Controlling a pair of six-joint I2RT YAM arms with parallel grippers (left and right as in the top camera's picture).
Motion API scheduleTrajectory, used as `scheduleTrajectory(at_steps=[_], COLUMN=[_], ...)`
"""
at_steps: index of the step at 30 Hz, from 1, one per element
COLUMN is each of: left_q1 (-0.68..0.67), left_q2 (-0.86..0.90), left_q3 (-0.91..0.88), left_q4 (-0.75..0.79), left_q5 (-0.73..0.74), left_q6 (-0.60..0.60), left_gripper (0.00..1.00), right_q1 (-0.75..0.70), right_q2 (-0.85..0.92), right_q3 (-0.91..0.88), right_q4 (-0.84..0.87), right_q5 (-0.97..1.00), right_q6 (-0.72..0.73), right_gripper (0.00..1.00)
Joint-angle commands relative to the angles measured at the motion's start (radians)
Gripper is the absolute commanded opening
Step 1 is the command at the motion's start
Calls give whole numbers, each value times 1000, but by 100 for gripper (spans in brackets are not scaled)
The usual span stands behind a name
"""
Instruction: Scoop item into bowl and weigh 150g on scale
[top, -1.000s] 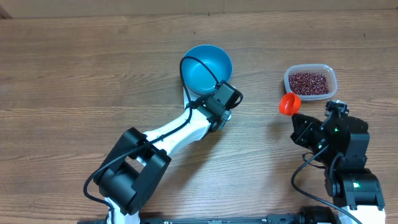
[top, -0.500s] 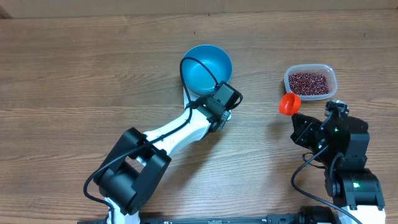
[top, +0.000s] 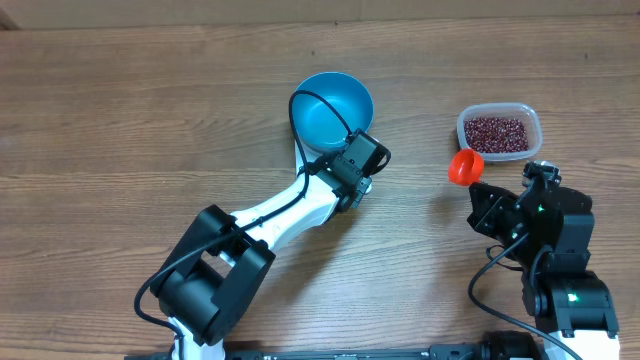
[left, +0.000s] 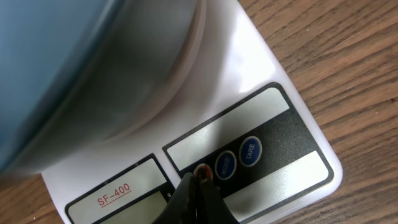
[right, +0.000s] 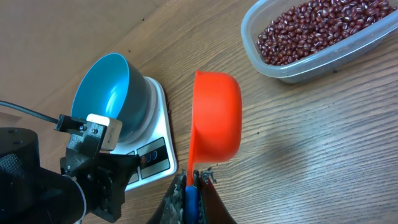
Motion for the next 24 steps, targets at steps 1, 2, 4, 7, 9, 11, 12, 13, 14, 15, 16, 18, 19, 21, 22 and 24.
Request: scheduleTrajectory(at_steps=[1, 2, 4, 7, 9, 11, 12, 13, 14, 15, 16, 18, 19, 21, 22, 24], left_q1=[6, 6, 6, 6, 6, 6, 6, 6, 6, 6, 6, 6, 6, 6, 6, 6], left_q2=[8, 8, 8, 8, 8, 8, 8, 8, 9, 10, 11, 19, 25, 37, 42, 42], left_q3=[-4, -4, -4, -4, -4, -4, -4, -4, -4, -4, -4, -4, -4, -4, -4, -4], left_q4=[2, 4, 14, 21, 14, 11, 12, 13, 14, 16, 19, 23, 23, 22, 23, 22], left_q5=[-14, -14, -13, -16, -18, -17, -17, -17, -17, -17, -17, -17, -17, -17, -17, -17], left_q6=[-19, -24, -43, -43, -36, -36, -36, -36, -36, -36, -36, -36, -36, -36, -36, -36], left_gripper=[4, 4, 4, 4, 4, 4, 4, 4, 4, 4, 4, 4, 4, 4, 4, 4], right_q1=[-6, -6, -6, -6, -6, -6, -6, -6, -6, -6, -6, -6, -6, -6, -6, -6], right_q2=[-7, -7, -7, -7, -7, -7, -7, -7, -7, -7, -7, -7, -7, -7, -7, -7], right_q3=[29, 29, 29, 29, 29, 29, 29, 29, 29, 29, 29, 29, 29, 29, 29, 29], right_q4=[7, 7, 6, 6, 6, 6, 6, 6, 6, 6, 7, 6, 7, 6, 6, 6], right_q5=[6, 6, 6, 6, 6, 6, 6, 6, 6, 6, 6, 6, 6, 6, 6, 6], right_q6=[-8, -8, -8, -8, -8, -8, -8, -8, -8, -8, -8, -8, -8, -8, -8, -8], right_gripper=[4, 4, 4, 4, 4, 4, 4, 4, 4, 4, 4, 4, 4, 4, 4, 4])
